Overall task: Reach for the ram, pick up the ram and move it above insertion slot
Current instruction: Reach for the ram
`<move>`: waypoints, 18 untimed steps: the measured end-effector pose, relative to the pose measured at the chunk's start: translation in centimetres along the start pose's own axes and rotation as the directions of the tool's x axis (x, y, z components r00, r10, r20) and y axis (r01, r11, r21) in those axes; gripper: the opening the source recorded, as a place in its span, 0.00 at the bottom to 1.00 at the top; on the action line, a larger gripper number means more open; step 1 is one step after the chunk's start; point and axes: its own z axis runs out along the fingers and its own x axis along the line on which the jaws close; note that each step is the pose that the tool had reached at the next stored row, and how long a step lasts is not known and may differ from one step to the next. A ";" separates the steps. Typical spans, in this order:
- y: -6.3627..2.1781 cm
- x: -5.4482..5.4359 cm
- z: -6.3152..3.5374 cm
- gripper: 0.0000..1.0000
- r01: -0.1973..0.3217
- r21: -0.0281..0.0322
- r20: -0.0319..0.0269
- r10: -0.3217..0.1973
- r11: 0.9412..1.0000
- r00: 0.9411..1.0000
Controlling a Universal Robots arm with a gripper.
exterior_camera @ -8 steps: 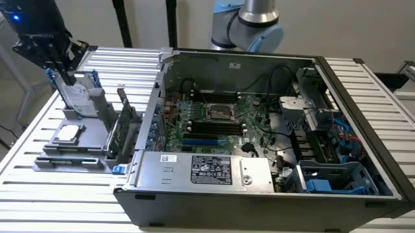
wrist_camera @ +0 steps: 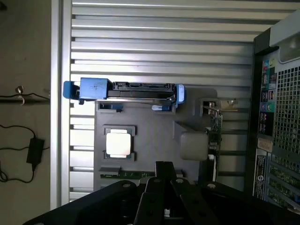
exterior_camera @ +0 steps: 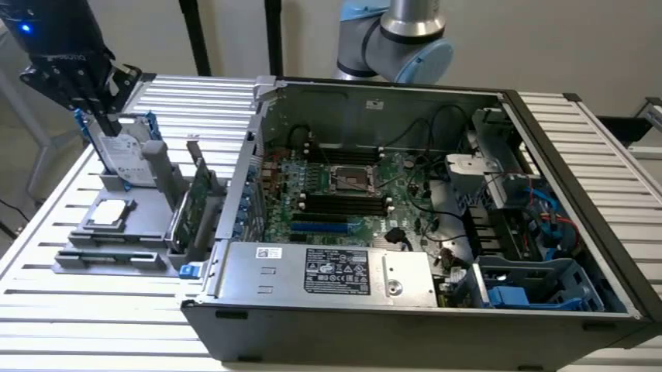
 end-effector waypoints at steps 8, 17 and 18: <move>-0.52 0.0 -0.02 0.11 0.000 0.000 0.000 0.000 1.000 1.000; -2.81 0.5 -0.07 0.11 0.000 0.000 0.000 0.000 1.000 1.000; -3.07 0.6 -0.07 0.11 0.000 0.000 0.000 0.000 1.000 1.000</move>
